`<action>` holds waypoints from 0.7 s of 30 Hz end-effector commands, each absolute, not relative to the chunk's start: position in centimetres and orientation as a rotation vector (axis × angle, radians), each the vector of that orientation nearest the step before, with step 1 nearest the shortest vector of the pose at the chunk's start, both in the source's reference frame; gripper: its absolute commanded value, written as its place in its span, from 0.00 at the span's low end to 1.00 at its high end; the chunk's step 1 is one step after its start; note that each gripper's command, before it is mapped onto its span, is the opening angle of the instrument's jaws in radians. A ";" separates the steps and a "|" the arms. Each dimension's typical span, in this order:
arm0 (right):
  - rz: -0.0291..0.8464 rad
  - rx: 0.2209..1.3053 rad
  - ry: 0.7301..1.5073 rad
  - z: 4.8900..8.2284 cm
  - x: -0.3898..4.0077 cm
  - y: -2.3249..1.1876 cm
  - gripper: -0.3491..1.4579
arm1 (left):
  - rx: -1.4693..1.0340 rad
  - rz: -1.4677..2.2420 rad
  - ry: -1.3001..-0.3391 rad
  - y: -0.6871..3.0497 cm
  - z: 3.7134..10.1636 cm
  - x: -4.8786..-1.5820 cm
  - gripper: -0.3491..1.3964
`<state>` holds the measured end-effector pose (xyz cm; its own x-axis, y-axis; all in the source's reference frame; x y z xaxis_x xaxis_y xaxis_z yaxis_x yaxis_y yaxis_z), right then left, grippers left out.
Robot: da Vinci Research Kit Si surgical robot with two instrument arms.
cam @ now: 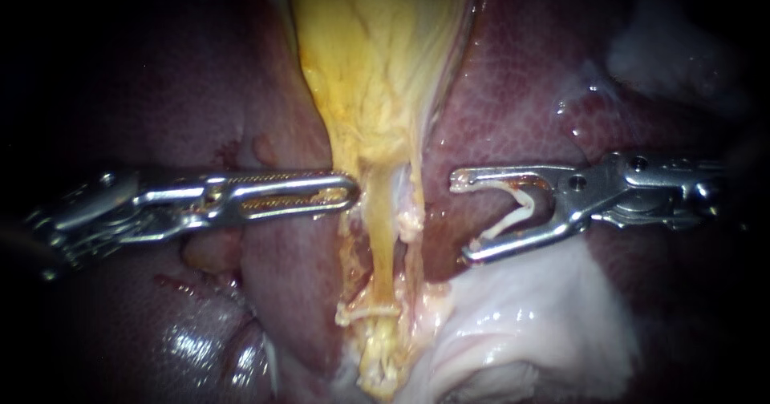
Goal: Clipping second clip left tube
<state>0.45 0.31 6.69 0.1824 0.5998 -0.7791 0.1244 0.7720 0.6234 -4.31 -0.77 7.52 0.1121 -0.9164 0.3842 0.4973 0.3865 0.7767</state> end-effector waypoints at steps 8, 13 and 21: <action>0.346 0.641 1.378 6.88 0.58 0.12 0.52 | 0.511 -1.155 -1.011 -0.44 7.01 -3.84 0.00; 0.350 0.678 1.397 7.26 0.93 -0.19 0.52 | 0.508 -1.168 -1.016 -0.42 6.95 -3.68 0.00; 0.367 0.734 1.375 8.04 1.36 -0.59 0.52 | 0.508 -1.169 -1.016 -0.45 6.91 -3.65 0.00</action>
<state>1.39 -0.60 8.09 0.1876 0.6358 -0.7487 0.1759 0.7281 0.6625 -3.65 -0.46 6.90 0.0439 -0.9219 0.3850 0.5102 0.3520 0.7847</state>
